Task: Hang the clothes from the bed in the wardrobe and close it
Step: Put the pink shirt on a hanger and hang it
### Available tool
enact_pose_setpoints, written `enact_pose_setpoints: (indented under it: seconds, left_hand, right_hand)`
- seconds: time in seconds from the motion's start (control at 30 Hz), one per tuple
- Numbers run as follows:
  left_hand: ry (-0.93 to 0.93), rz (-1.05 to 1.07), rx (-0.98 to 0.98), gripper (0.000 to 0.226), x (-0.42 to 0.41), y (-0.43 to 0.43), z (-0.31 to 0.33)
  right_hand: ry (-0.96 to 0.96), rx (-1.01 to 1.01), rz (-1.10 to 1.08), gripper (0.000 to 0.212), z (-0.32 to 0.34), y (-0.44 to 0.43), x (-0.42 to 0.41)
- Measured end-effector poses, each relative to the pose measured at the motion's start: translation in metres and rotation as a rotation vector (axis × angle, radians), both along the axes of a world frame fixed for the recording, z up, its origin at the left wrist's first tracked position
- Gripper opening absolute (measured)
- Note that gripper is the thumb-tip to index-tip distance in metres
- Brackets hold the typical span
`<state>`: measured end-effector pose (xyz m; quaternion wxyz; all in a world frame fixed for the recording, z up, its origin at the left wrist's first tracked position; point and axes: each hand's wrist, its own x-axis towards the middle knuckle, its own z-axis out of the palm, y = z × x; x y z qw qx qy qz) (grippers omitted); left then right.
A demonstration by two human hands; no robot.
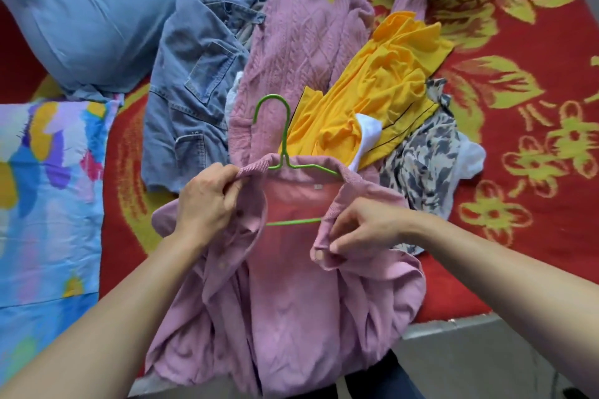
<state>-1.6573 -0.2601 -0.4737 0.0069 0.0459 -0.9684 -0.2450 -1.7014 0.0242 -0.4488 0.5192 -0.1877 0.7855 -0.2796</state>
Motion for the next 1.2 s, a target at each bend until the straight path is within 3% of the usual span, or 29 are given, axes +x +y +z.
enact_pose_setpoints:
  seconds: [0.03,0.13,0.2,0.3,0.43,0.53,0.63,0.73,1.07,1.2]
  left_hand:
    - [0.015,-0.016,0.036,0.040,0.005,-0.001,0.002]
    - [0.047,-0.038,0.082,0.027,0.017,-0.002,0.006]
    - [0.071,-0.041,0.100,0.022,0.023,0.000,0.008]
    - [0.125,-0.051,0.138,0.018,0.031,0.004,0.017]
    - [0.137,-0.010,0.139,0.021,0.047,-0.012,0.028]
    - [0.101,0.009,0.157,0.034,0.059,-0.022,0.037]
    - [0.113,-0.027,0.231,0.038,0.067,-0.013,0.061]
    - [0.178,-0.069,0.311,0.037,0.069,-0.012,0.097]
    - [0.372,-0.027,0.302,0.034,0.102,-0.024,0.235]
    - [0.455,0.005,0.254,0.022,0.130,0.003,0.291]
  right_hand:
    - [0.136,-0.032,-0.077,0.017,0.001,-0.002,0.000]
    - [0.790,-0.171,-0.445,0.017,0.012,-0.011,-0.009]
    - [0.959,-0.201,-0.403,0.020,0.017,-0.022,-0.017]
    - [0.907,-0.200,-0.177,0.031,0.007,-0.040,-0.018]
    - [0.716,-0.321,-0.233,0.028,0.008,-0.033,-0.013]
    - [0.818,-0.332,-0.203,0.021,0.023,-0.020,0.003]
    - [1.032,-0.283,-0.184,0.042,0.047,-0.020,0.025]
    - [1.231,-0.268,-0.044,0.042,0.077,-0.019,0.032]
    - [1.517,-0.266,0.037,0.037,0.214,0.010,0.027]
    - [1.543,-0.341,0.019,0.038,0.258,0.019,0.026]
